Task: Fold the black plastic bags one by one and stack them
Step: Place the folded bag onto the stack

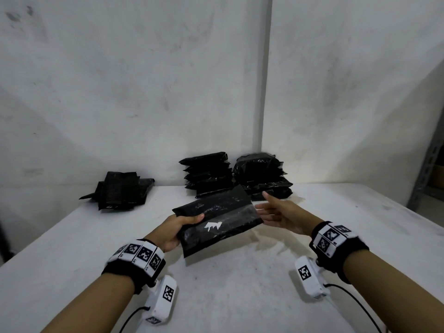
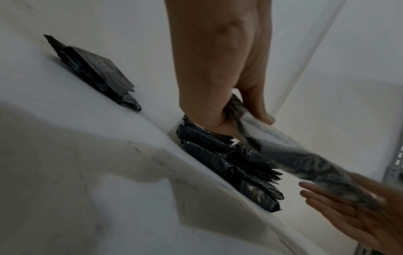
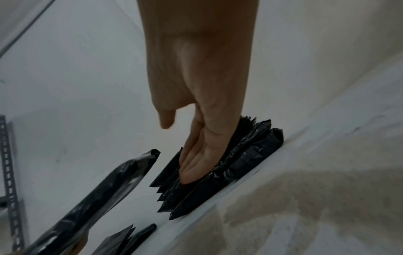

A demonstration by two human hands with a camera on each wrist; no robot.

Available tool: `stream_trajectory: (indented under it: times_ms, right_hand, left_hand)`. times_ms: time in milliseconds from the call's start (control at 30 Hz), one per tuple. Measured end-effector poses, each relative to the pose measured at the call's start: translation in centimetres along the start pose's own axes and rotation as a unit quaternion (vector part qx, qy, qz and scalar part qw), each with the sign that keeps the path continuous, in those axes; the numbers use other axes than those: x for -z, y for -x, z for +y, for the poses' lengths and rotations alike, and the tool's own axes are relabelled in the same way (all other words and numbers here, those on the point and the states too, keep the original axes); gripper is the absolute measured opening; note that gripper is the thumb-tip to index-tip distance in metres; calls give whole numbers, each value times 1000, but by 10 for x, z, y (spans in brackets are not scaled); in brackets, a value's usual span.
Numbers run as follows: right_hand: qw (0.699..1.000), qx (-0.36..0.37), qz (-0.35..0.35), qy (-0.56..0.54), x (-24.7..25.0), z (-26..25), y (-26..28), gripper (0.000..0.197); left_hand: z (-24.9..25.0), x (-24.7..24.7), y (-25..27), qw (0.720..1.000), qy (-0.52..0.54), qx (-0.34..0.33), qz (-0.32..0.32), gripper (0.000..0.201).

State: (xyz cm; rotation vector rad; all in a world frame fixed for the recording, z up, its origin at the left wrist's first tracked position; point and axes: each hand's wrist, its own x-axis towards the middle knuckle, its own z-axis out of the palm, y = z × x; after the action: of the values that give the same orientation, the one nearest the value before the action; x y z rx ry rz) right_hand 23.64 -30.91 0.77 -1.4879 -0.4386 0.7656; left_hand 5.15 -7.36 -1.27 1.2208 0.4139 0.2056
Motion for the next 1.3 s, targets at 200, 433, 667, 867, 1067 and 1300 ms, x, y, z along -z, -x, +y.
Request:
stream_trajectory:
  times_ms: [200,433,667,867,1067,1300]
  right_hand:
    - [994,-12,-93,48,-17,-3,-3,17]
    - [998,3,-54,-16,-20,1,-23,23]
    - [997,-1,-25,-70,-27,7,-37,16]
    - [999,-8,-5,-36,-54,-5,-46,34]
    - [998,37,-7,-50,-81,-16,-70,29]
    - [986,159,-9,-59,-115,-57,-114,19]
  left_hand:
    - [3,2,-2,1000,0,-1,-7,53]
    - [6,8,-4,997,71,-6,-23,38]
    - [2,24,-14,998,60,-9,29,47]
    - [14,36,-23,993,98,-39,58,25]
    - [28,55,-34,990,104,-61,75,27]
    - [68,72,-60,971,195,-98,100,33]
